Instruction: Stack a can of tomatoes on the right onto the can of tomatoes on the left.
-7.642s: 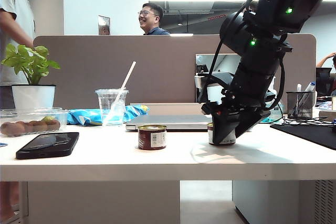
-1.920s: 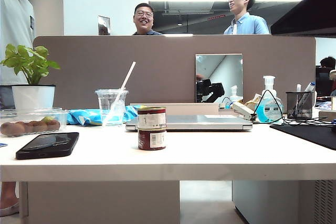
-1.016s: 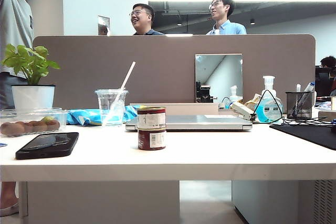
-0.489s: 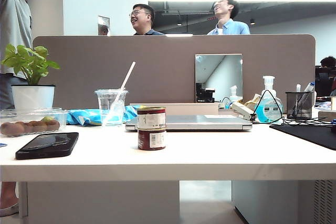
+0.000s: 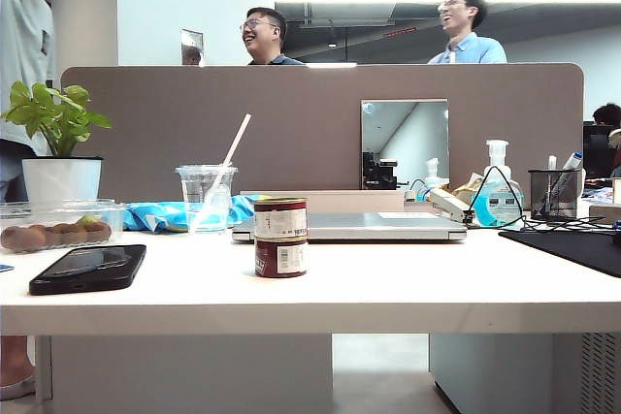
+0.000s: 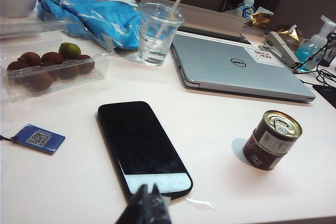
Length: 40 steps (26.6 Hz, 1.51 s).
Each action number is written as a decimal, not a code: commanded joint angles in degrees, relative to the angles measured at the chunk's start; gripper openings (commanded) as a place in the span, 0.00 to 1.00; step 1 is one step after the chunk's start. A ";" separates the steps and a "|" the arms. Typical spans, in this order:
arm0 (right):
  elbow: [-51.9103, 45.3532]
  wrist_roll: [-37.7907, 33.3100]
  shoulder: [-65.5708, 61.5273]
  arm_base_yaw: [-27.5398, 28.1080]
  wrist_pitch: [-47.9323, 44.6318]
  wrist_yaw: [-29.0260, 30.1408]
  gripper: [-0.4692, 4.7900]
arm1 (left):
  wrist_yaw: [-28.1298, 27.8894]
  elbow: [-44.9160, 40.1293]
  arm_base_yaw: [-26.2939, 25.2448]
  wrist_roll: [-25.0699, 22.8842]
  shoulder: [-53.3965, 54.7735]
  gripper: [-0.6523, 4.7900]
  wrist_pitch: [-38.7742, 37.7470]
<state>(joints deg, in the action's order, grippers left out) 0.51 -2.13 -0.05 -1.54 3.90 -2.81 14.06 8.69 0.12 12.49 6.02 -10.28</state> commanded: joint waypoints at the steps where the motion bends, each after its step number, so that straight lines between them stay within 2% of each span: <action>1: -0.46 3.52 0.02 -2.03 -0.07 0.11 0.09 | 0.09 0.20 -0.04 -0.02 -0.02 0.12 0.48; 26: -0.46 3.65 0.02 -1.99 0.61 0.13 0.09 | 0.07 -0.22 -0.04 -0.04 -1.18 0.12 0.17; 29: -0.46 3.65 0.02 -1.99 0.63 0.13 0.09 | -0.42 -1.97 -0.02 -5.11 -4.15 0.12 0.70; 31: -0.46 3.65 0.02 -1.99 0.68 0.13 0.09 | -1.16 -6.34 -0.02 -8.07 -5.60 0.12 6.29; 32: -0.44 3.67 0.02 -1.99 0.63 0.15 0.09 | -1.42 -7.58 0.00 -8.00 -5.60 0.12 6.80; 35: -0.44 3.67 -0.04 -2.03 0.83 0.11 0.09 | -4.83 -8.17 -0.02 -7.93 -5.60 0.12 2.67; 40: -0.44 3.65 0.04 -2.01 0.81 0.13 0.09 | -11.50 -8.17 -0.02 -7.98 -5.60 0.12 2.27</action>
<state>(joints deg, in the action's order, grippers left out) 0.51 1.37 -0.05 -3.46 5.48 -2.59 4.19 0.21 0.14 4.71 0.43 -8.40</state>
